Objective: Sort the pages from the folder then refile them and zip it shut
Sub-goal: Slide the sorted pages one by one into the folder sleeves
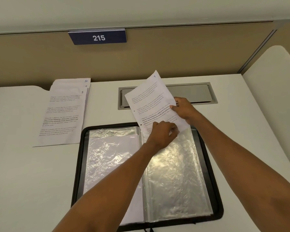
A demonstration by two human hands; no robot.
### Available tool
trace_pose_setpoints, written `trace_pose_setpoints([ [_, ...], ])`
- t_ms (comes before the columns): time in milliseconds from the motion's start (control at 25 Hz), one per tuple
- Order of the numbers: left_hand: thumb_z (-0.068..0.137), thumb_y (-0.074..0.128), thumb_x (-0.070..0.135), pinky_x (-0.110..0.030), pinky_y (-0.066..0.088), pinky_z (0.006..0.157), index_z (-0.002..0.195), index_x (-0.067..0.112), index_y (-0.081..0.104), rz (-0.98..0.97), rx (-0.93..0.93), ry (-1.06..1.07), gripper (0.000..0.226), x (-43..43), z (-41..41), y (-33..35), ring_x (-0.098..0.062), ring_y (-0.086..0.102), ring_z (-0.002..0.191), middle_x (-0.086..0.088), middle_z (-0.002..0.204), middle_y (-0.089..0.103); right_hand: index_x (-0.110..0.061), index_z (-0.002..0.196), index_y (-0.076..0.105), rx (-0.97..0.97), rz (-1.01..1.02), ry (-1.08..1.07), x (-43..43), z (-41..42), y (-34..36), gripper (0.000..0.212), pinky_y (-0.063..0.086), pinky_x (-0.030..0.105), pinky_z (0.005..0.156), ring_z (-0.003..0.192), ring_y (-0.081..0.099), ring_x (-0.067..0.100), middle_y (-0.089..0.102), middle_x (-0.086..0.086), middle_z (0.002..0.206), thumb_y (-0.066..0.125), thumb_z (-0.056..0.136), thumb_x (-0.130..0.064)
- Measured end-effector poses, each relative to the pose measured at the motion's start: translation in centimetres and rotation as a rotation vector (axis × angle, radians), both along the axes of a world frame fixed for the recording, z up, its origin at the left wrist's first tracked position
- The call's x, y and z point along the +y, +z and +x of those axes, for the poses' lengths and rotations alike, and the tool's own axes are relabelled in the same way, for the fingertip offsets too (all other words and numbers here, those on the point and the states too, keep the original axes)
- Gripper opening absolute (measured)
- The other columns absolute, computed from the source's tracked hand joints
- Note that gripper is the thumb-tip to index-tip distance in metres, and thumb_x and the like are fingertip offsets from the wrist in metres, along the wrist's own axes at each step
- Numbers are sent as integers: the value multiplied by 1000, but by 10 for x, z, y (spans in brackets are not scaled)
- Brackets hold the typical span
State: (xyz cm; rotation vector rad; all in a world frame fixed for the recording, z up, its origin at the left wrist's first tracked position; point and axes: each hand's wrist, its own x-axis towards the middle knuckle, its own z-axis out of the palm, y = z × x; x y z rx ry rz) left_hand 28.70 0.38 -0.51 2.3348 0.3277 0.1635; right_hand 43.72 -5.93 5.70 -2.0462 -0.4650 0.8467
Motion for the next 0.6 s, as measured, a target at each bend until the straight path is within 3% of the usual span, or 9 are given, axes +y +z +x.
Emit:
trace_pose_setpoints([
  [120, 98, 60, 35, -45, 39, 94, 100, 27, 79, -24, 0, 3, 21, -10, 5, 6, -12, 66, 93, 11, 99, 77, -10, 137, 60, 68, 18, -55, -1, -2, -1, 33, 57, 21, 66, 94, 70, 16, 69, 9, 127, 57, 104, -9],
  [320, 99, 64, 32, -35, 22, 85, 103, 30, 81, -72, -23, 56, 17, -22, 10, 21, -8, 63, 100, 14, 102, 78, -10, 139, 58, 122, 3, -120, 0, -5, -3, 34, 57, 25, 70, 93, 69, 15, 67, 8, 129, 55, 105, -9],
  [480, 98, 65, 33, -37, 24, 91, 100, 31, 80, 16, 33, 92, 16, -22, 10, 23, -10, 59, 99, 14, 96, 78, -10, 140, 57, 204, 6, -175, 0, -5, -2, 34, 61, 40, 87, 107, 69, 27, 66, 11, 134, 54, 105, -9],
  [600, 98, 65, 33, -41, 28, 94, 99, 32, 79, 110, 57, 57, 15, -23, 8, 25, -14, 54, 99, 13, 94, 77, -9, 139, 57, 229, 6, -187, 1, -6, -1, 34, 61, 36, 79, 105, 69, 27, 66, 12, 132, 53, 105, -7],
])
